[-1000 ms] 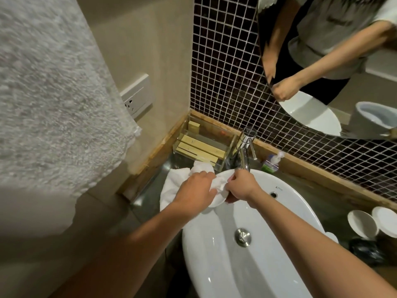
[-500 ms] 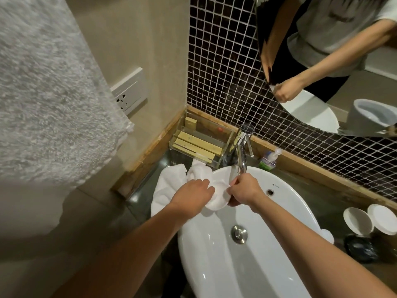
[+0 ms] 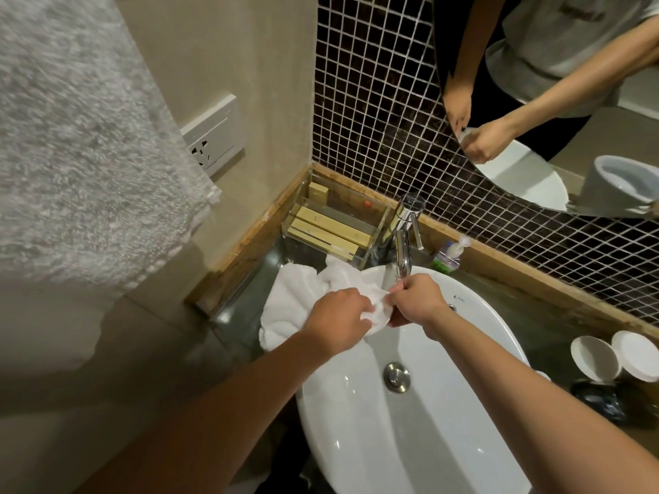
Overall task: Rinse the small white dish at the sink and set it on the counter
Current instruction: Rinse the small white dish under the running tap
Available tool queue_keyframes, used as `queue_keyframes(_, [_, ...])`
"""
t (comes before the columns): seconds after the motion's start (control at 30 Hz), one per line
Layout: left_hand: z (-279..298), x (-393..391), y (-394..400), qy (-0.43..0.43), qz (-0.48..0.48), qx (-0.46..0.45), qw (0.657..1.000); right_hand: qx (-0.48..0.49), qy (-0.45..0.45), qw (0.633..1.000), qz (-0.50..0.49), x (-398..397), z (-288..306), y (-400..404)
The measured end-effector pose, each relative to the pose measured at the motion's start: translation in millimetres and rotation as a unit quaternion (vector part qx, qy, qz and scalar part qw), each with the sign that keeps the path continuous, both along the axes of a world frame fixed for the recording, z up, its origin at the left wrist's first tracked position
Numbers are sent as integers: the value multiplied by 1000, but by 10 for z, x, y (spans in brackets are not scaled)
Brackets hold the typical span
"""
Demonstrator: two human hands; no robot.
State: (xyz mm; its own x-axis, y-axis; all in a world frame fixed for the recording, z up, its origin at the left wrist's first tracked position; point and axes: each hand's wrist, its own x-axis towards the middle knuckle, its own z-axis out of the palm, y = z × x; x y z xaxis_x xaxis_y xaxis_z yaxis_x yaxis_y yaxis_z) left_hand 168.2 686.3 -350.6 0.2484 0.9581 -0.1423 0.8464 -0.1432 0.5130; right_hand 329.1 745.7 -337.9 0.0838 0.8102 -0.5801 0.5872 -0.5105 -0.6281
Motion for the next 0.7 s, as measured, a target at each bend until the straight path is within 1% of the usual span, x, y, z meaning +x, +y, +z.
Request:
queue_keyframes(0.1, [6,-31,5,72,-64,3,995,-2,-3,1000,1,19,-7,-38])
queue_keyframes(0.17, [0,-24,14,78,-60,-3,995,-4,1,1000,1,7,-9,-66])
queue_keyframes(0.3, [18,82,17,-7,36,-5,999,-11,26,999,-25,-39,-1,-93])
queue_keyframes(0.37, [20,141,20,-41,90,-4,995,-10,30,999,-37,-51,6,-106])
queue_keyframes(0.43, [-5,183,9,-67,123,-1,990,-11,39,998,-51,-51,4,-128])
queue_keyframes(0.57, [-118,205,-25,-90,158,11,983,1,37,998,-48,-53,-18,-188])
queue_keyframes(0.7, [-191,211,-20,-67,153,61,984,19,24,999,-31,-67,-18,-227])
